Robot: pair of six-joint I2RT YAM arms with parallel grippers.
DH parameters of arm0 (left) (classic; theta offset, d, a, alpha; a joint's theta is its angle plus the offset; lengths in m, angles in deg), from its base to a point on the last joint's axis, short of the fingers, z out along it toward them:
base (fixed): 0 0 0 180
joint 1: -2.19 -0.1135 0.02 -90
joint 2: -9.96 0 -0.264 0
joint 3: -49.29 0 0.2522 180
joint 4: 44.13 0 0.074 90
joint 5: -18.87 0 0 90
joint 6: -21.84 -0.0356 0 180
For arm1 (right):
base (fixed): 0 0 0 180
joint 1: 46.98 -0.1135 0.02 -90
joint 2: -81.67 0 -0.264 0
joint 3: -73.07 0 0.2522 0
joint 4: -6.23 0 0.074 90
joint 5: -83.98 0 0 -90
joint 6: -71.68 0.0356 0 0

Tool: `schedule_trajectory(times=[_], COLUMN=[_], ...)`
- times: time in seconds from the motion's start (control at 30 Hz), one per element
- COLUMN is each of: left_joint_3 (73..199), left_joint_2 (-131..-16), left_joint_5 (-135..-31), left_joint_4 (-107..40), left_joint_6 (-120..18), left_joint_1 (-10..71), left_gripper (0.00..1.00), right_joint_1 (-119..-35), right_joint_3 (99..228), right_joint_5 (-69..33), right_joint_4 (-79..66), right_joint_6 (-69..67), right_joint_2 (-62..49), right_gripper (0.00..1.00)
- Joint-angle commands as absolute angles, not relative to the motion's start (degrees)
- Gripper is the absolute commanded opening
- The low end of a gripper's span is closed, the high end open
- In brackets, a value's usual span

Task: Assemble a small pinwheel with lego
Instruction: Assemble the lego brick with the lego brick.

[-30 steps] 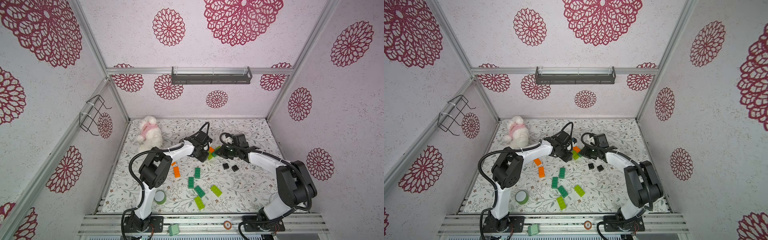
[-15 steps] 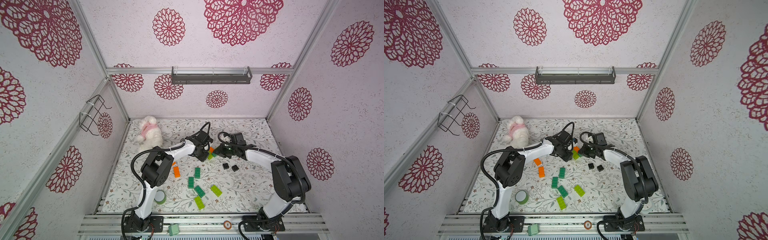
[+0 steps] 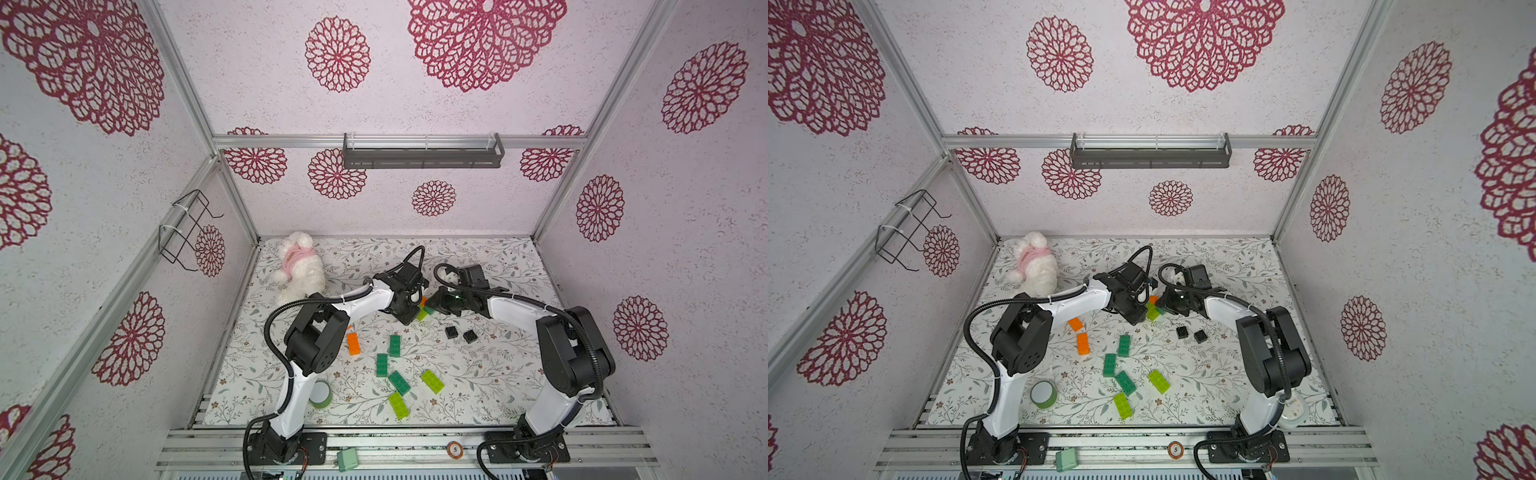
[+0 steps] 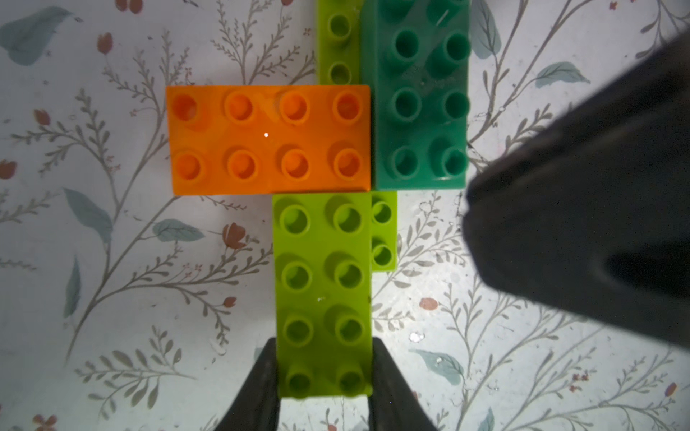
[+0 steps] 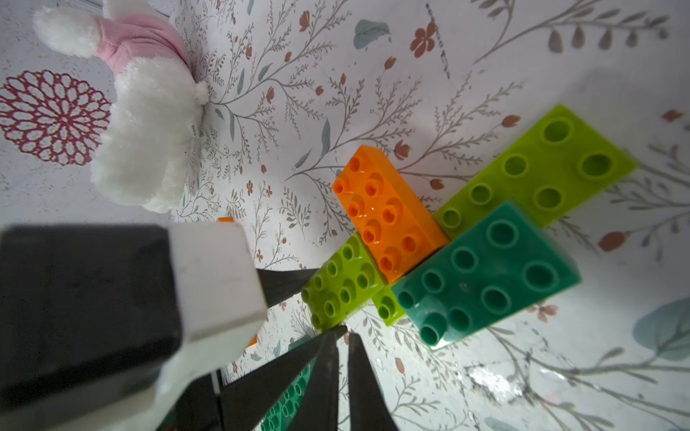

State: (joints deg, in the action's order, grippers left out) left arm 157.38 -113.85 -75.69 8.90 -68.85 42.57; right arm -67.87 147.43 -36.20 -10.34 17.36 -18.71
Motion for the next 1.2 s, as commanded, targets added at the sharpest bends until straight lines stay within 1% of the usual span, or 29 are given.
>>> schedule_trajectory(times=[0.0,0.7,0.97,1.17], left_joint_3=[158.07,158.61,158.68,158.84], left_joint_2=[-115.09,-115.81,-115.82,-115.81], left_joint_5=[-75.48,-75.7,-75.71,-75.06], left_joint_4=[9.12,8.91,8.82,8.72], left_joint_6=[-68.64,-67.47,-67.45,-67.45], left_joint_1=[42.97,43.14,43.07,43.12], left_gripper=[0.32,0.32,0.32,0.33], right_joint_1=[-67.61,-68.38,-68.61,-68.66], right_joint_3=[149.54,153.26,153.24,150.42], right_joint_5=[-37.13,-37.72,-37.65,-35.12], right_joint_4=[-9.08,-5.95,-6.12,-5.86], right_joint_6=[18.6,20.71,20.62,20.4], right_joint_2=[-19.65,-27.21,-28.68,-27.81], right_gripper=[0.1,0.1,0.1,0.09])
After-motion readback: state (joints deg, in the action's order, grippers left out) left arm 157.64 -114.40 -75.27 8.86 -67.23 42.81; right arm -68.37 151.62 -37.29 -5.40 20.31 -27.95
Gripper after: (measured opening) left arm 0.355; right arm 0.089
